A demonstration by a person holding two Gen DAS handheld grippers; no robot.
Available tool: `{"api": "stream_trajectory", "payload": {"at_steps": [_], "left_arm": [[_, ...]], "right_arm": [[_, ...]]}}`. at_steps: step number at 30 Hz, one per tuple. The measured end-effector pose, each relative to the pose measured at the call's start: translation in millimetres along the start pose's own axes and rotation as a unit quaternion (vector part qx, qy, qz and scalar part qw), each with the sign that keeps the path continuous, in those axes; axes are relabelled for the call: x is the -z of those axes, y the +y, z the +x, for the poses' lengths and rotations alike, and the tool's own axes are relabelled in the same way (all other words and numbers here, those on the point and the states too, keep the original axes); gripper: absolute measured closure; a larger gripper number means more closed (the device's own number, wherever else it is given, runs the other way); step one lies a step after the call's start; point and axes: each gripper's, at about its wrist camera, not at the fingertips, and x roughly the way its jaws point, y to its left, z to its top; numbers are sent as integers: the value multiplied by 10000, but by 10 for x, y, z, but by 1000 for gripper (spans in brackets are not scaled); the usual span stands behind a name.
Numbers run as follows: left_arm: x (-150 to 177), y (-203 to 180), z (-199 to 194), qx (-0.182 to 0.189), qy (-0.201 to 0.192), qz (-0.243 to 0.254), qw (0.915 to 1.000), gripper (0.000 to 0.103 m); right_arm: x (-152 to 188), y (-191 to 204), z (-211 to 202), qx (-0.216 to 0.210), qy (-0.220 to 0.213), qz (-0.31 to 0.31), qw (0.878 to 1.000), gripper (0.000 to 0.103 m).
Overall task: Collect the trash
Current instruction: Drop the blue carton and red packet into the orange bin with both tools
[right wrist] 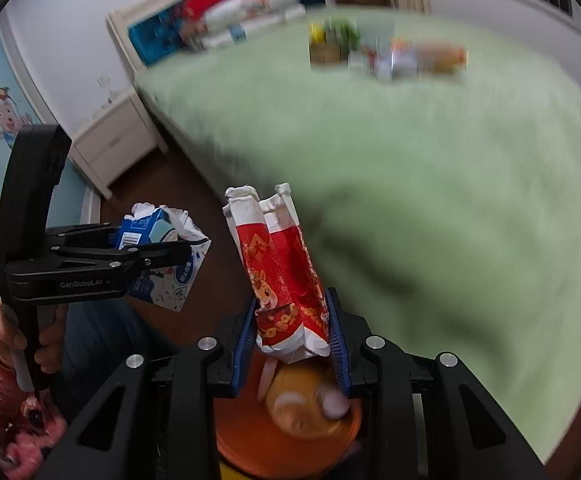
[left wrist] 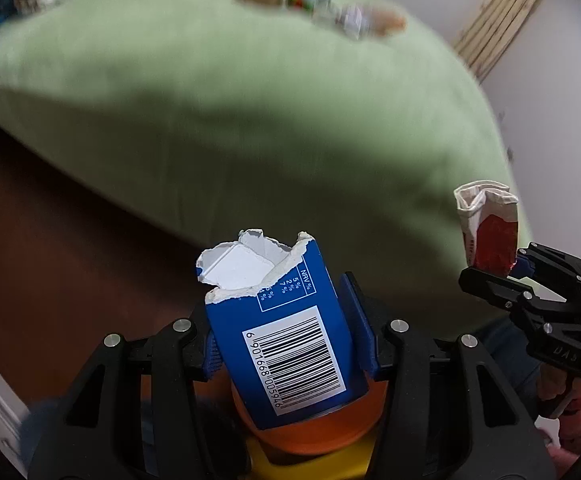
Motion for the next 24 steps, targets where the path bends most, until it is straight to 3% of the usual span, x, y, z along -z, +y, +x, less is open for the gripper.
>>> {"api": "stream_trajectory", "payload": {"at_steps": [6,12,13,16,24], "left_arm": [[424,-9,639,-84,936,54,9956,53],[699,-19,1124,-174,1613,102,9867,49],[722,-14,1158,-196,1647,85,9861,49],[714,20,1195,-261,1667,70,9856,34],[625,93,1023,-480,1283,65,9906,31]], "right_arm": [[550,21,666,17,1037,248,9943,70],[767,-36,985,-11,1666,496,9848,64],[779,-39,992,15,1677,502,9845,62],[751,-67,952,141,1544,542,9864,45],[642,-150,884,288,1289,671,9890,44]]}}
